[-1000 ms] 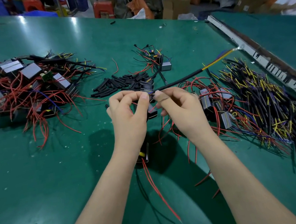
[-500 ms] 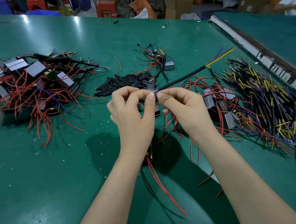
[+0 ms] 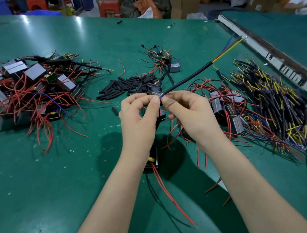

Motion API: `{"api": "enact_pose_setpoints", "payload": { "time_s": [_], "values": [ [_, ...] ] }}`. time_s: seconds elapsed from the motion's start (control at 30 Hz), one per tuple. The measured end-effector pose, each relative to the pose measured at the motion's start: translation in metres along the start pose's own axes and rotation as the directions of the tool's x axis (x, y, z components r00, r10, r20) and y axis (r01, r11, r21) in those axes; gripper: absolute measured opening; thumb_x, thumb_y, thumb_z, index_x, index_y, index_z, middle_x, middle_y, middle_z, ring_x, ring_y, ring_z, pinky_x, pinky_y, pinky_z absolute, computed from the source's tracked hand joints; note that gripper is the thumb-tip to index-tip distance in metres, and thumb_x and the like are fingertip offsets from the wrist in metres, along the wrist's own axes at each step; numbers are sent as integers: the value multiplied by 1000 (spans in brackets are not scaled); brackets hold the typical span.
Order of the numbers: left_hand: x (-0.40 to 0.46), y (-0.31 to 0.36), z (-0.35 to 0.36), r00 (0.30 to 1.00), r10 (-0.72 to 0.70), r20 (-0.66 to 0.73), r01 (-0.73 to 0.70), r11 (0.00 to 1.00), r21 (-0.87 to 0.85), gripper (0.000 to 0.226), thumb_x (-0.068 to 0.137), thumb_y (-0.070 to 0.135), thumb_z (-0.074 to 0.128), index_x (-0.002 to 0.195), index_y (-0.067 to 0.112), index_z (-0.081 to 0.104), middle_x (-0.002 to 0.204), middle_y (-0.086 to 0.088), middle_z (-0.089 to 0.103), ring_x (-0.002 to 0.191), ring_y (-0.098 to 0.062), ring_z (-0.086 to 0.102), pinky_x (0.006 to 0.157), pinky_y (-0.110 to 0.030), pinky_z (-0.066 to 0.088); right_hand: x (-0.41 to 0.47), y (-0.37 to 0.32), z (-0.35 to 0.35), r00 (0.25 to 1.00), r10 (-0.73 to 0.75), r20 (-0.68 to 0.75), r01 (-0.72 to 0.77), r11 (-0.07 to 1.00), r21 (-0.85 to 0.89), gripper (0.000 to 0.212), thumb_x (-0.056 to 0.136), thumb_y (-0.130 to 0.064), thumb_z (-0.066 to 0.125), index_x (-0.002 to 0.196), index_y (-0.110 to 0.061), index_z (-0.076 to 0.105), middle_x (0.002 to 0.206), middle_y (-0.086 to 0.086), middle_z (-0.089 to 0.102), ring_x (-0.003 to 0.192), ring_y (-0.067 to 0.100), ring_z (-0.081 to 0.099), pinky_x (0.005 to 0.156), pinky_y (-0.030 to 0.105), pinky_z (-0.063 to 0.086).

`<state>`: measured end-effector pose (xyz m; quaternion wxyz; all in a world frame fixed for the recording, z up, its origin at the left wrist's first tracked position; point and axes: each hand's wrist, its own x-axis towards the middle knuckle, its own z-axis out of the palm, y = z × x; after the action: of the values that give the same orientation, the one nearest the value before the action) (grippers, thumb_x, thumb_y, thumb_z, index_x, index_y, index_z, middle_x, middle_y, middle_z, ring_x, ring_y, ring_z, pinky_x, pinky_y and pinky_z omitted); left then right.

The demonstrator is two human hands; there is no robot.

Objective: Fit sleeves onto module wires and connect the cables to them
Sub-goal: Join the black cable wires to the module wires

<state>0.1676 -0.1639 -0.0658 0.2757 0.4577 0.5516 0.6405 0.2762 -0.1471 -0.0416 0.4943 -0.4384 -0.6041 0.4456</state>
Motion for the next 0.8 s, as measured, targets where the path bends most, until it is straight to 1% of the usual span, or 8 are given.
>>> {"api": "enact_pose_setpoints", "payload": {
  "time_s": [0.1, 0.2, 0.27, 0.37, 0.47, 0.53, 0.63, 0.8],
  "values": [
    [0, 0, 0, 1000, -25, 8, 25, 999, -44, 21, 88, 18, 65, 76, 35, 65, 101, 10, 53, 111, -12, 50, 99, -23, 34, 1, 3, 0, 1000, -16, -22, 15, 999, -48, 15, 91, -12, 63, 81, -24, 66, 66, -14, 64, 59, -2, 54, 60, 14, 46],
    [1, -1, 0, 1000, -11, 3, 12, 999, -30, 25, 88, 18, 65, 73, 38, 64, 97, 12, 54, 111, -14, 51, 103, -30, 35, 2, 7, -1, 998, -48, -51, 39, 986, -161, 12, 90, -18, 65, 81, -26, 68, 73, -11, 67, 71, 6, 59, 77, 36, 55],
    [0, -1, 0, 1000, 13, 3, -13, 1000, 4, 24, 89, 20, 65, 74, 39, 63, 99, 11, 54, 113, -17, 50, 106, -37, 34, 2, 6, -2, 998, -34, -58, 25, 987, -157, 15, 90, -24, 65, 76, -29, 69, 71, -10, 69, 73, 8, 62, 77, 40, 55],
    [0, 0, 0, 996, 80, 32, -82, 995, 61, 22, 89, 22, 64, 77, 40, 62, 101, 13, 50, 112, -14, 47, 103, -31, 34, 5, 3, -6, 994, 57, -91, -64, 995, -77, 30, 91, -43, 61, 70, -22, 68, 60, -10, 67, 53, 3, 57, 54, 17, 45],
    [-3, -1, 0, 975, 207, 81, -219, 958, 185, 16, 89, 23, 63, 80, 37, 62, 99, 15, 46, 105, 0, 40, 94, -9, 24, 6, 1, -11, 989, 113, -91, -115, 993, -14, 35, 90, -45, 60, 69, -18, 67, 51, -8, 60, 43, 3, 48, 46, 12, 38],
    [-4, -1, -1, 957, 276, 86, -289, 917, 274, 7, 87, 27, 61, 85, 29, 67, 100, 11, 46, 102, -8, 39, 90, -13, 25, 5, 0, -15, 986, 150, -78, -149, 989, 10, 38, 90, -45, 60, 66, -17, 66, 47, -9, 55, 41, 4, 43, 44, 13, 37],
    [-6, -4, 0, 912, 406, 65, -390, 805, 446, 15, 88, 29, 61, 86, 19, 72, 103, 3, 51, 101, -20, 41, 78, -24, 22, 5, -1, -18, 968, 248, -48, -246, 968, 48, 38, 91, -45, 59, 67, -17, 68, 48, -9, 53, 37, 5, 36, 35, 14, 29],
    [-9, -6, 1, 855, 517, 29, -434, 684, 586, 15, 87, 28, 61, 85, 18, 71, 103, -2, 59, 103, -21, 37, 78, -28, 21, 7, 0, -19, 927, 367, 82, -373, 923, 91, 30, 92, -32, 62, 68, -17, 73, 55, -10, 56, 39, 4, 36, 34, 13, 21]
  ]
}}
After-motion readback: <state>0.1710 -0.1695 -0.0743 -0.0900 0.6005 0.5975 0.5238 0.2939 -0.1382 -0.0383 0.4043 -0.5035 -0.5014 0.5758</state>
